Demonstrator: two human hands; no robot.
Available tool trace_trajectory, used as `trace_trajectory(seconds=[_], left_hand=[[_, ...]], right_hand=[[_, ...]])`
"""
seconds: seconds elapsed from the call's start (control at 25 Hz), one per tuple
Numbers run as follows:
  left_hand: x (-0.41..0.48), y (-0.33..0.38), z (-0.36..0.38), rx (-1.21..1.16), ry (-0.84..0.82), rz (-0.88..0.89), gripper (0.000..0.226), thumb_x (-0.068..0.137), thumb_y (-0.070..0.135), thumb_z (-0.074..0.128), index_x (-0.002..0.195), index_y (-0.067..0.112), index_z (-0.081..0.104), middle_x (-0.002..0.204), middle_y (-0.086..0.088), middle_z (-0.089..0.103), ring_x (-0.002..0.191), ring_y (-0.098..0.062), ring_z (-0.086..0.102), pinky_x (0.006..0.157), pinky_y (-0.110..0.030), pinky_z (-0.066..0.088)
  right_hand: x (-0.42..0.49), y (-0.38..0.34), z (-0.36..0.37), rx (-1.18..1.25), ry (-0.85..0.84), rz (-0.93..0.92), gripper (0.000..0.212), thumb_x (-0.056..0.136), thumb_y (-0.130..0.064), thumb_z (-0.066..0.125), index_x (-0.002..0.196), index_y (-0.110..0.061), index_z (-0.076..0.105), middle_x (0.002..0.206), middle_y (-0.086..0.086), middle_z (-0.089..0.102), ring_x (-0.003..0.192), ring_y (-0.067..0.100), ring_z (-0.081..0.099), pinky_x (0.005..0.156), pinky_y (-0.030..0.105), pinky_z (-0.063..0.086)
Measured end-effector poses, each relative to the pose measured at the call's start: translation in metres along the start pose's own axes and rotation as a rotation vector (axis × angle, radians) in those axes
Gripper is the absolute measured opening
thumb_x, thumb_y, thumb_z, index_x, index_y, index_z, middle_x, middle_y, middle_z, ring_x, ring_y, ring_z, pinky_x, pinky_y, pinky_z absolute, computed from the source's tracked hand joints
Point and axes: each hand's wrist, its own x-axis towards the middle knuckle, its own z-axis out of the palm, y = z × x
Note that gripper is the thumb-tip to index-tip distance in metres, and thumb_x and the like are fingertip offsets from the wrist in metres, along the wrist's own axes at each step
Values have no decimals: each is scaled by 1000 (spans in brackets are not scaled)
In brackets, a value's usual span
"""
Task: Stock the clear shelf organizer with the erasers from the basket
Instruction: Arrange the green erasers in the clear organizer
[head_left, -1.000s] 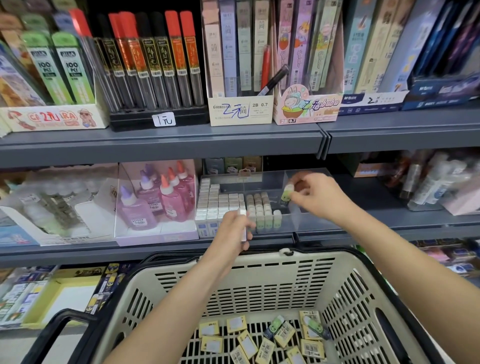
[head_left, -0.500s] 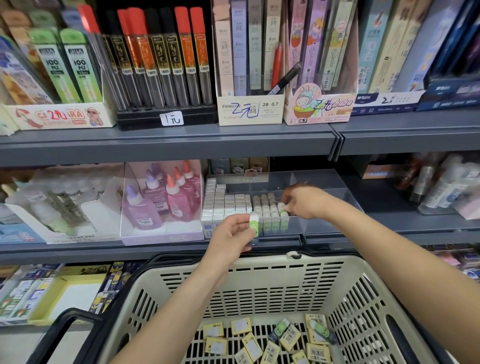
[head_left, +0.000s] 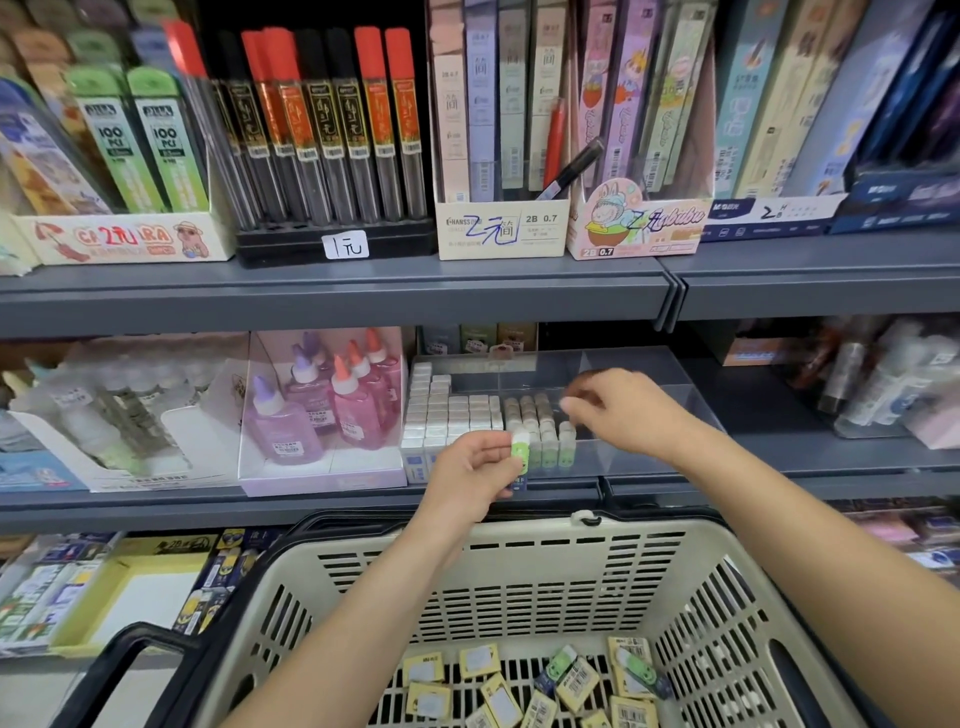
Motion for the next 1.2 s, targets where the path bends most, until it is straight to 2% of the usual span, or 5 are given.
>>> trace_trajectory(seconds=[0.2, 0.44, 0.76, 0.96, 1.2], left_hand=[[2, 12, 18, 52, -33, 69, 22, 83, 4, 66, 90, 24, 60, 90, 4, 64, 80, -6, 61, 69, -16, 52], [3, 12, -29, 470, 284, 248, 20, 86, 13, 61, 96, 29, 56, 104, 9, 57, 100, -8, 49, 89, -22, 38], [0, -10, -57, 683, 369, 241, 29, 84, 18, 64, 109, 26, 52, 116, 8, 44, 117, -10, 32, 98, -22, 23], [-1, -11, -56, 646, 372, 242, 29, 84, 17, 65, 108, 28, 52, 114, 9, 43, 115, -8, 33, 97, -20, 22], [-3, -12, -55, 605, 357, 235, 28, 85, 16, 63, 105, 30, 50, 116, 8, 44, 116, -10, 34, 96, -20, 24]], right_hand=[[-21, -14, -2, 367, -100, -104, 6, 84, -25, 67, 88, -22, 70, 76, -6, 69, 67, 3, 63, 71, 20, 51], [5, 9, -18, 228, 186, 104, 13, 85, -16, 61, 84, -29, 64, 71, -19, 60, 70, 3, 58, 62, 7, 43], [29, -5, 10, -105, -278, 140, 28, 96, -21, 45, 116, -11, 62, 120, 9, 61, 107, 26, 57, 89, 28, 44], [36, -9, 1, -35, -440, 236, 26, 94, -5, 43, 115, 2, 58, 109, 12, 63, 86, 23, 59, 69, 28, 53], [43, -13, 4, -36, -539, 347, 35, 100, -9, 28, 118, 2, 56, 116, 16, 64, 105, 26, 64, 75, 29, 53]])
